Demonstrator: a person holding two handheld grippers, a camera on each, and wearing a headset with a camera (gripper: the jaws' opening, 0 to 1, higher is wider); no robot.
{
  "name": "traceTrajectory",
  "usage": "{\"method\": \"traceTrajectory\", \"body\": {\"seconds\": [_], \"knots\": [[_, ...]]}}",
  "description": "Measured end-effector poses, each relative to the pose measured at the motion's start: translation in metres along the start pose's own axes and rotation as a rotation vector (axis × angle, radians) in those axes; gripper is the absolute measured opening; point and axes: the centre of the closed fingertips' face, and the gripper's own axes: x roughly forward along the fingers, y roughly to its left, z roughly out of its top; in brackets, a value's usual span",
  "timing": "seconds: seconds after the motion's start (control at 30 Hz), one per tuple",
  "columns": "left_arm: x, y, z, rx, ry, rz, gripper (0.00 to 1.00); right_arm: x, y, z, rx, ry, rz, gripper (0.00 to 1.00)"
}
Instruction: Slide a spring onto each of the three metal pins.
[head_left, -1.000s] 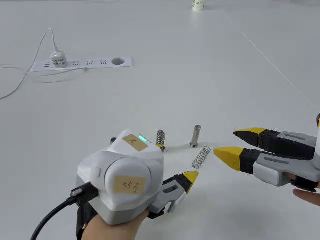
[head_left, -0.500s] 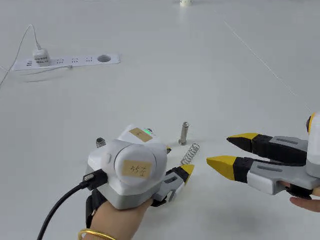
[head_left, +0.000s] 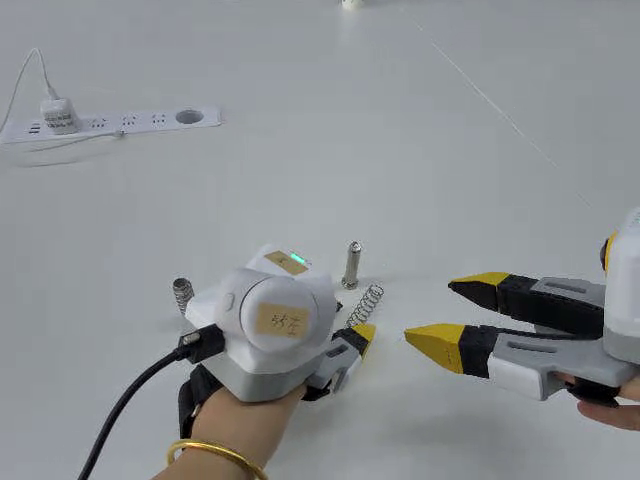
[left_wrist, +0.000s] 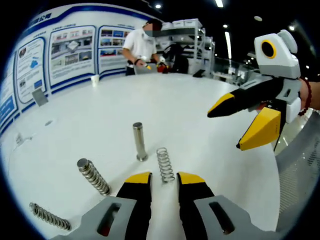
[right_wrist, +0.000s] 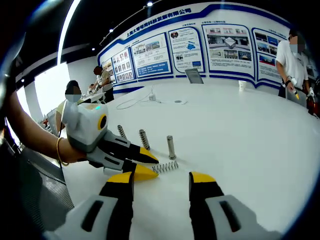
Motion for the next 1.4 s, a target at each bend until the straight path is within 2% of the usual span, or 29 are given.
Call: {"method": "traceTrajectory", "body": {"seconds": [0.1,0.4,0.67,1.07,1.4], "knots": [[0.002,-0.002,-0.003,-0.013,0.008,-0.003,0.19,-0.001,0.000,-0.001,0.004,0.002,-0.005,0.45],[0.004,-0.003,0.001,0.029,0.004,0.004,0.12,-0.004,0.000,-0.002,0.020,0.001,-0.014,0.45],[0.002,-0.005,0.000,0.036,0.007,-0.008,0.11,-0.004,-0.001,-0.001,0.033,-0.002,-0.019,0.45],[-0.019,-0.006,0.019,0.059,-0.069,-0.014,0.10,-0.001,-0.002,0.016,0.099,-0.043,-0.026,0.45],[-0.045,-0.009,0.045,-0.001,-0.190,-0.028,0.10,0.003,0.005,0.040,0.171,-0.102,0.000,0.43]]}}
